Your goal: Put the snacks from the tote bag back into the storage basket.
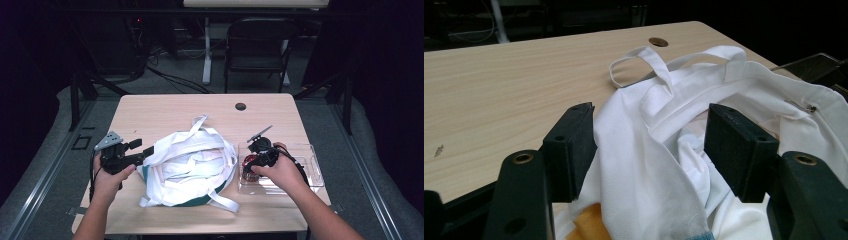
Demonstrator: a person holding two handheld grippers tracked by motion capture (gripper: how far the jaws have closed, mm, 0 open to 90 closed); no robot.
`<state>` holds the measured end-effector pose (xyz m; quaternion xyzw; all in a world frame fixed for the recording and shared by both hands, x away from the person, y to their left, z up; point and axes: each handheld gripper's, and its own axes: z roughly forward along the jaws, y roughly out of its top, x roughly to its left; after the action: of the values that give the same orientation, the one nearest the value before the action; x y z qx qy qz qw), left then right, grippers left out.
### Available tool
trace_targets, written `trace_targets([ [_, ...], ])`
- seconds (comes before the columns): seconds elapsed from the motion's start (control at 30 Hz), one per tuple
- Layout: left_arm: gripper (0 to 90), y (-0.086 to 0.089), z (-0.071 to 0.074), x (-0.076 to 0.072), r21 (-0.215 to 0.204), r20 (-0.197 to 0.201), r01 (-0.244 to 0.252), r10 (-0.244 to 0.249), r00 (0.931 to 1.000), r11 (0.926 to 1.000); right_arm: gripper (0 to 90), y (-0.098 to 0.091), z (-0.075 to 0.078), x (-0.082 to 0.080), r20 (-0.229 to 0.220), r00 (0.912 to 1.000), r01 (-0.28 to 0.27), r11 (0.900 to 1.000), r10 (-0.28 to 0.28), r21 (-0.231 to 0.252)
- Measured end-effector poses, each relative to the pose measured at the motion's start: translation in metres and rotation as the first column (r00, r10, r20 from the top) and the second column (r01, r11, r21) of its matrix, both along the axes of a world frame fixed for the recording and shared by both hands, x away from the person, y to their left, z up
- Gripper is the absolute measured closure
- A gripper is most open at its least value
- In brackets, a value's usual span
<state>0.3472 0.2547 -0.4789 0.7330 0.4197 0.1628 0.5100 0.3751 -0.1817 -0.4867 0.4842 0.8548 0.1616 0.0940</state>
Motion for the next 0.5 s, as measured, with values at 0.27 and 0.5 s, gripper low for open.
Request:
trace_targets([
  [0.27,37.1,0.001,0.001,0.000,-0.005,0.004,-0.004,0.004,1.0000,1.0000,26.3,-0.002,0.005,-0.003,0.007,1.0000,0.002,0.9999,-0.002,0.012],
  [0.5,37.1,0.002,0.001,0.000,-0.004,0.010,-0.003,0.003,0.9999,1.0000,26.7,-0.003,0.012,-0.008,0.031,0.9995,-0.002,0.9996,0.002,0.029],
])
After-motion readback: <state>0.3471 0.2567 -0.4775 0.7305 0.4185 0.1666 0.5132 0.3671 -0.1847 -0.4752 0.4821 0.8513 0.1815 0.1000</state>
